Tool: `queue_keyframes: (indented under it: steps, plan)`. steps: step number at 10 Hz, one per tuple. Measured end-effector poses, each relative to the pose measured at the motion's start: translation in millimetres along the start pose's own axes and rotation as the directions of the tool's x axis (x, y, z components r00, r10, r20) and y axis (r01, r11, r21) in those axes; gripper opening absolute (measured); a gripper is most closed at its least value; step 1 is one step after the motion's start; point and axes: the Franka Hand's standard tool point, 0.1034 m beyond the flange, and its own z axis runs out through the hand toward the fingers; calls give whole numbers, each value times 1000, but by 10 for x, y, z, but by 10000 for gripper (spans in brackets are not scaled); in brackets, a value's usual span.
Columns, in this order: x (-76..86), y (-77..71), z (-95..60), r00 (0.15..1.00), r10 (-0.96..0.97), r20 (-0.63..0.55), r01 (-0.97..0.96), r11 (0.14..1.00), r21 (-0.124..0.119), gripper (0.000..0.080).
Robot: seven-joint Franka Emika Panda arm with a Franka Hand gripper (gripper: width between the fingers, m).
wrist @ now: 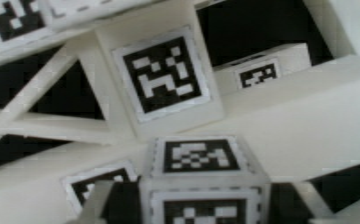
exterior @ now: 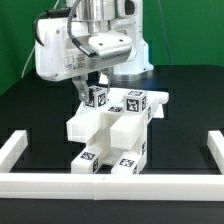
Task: Assemble chair
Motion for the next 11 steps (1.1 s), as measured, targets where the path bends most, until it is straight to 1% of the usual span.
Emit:
queue_keyframes:
  steps: [1, 2, 3, 4, 5, 7, 8, 9, 10, 11]
  plan:
    - [-11, 8, 3, 1000, -27, -1, 27, 1000, 0, 410]
    - [-46, 20, -1, 981, -192, -1, 192, 981, 5, 549]
    - [-44, -4, -15, 926, -378, -4, 378, 926, 17, 549]
    - [-55, 4, -19, 865, -501, -7, 501, 865, 16, 632]
    - [-80, 17, -20, 781, -624, -8, 624, 781, 15, 647]
    - [-82, 13, -29, 677, -736, -10, 736, 677, 15, 649]
    - [-74, 8, -29, 582, -813, -13, 813, 582, 14, 648]
    - [-65, -1, -27, 486, -874, -21, 874, 486, 4, 648]
    - [-56, -27, -24, 295, -955, -29, 955, 296, -14, 648]
    - [-31, -49, -24, 125, -992, -27, 992, 126, -21, 648]
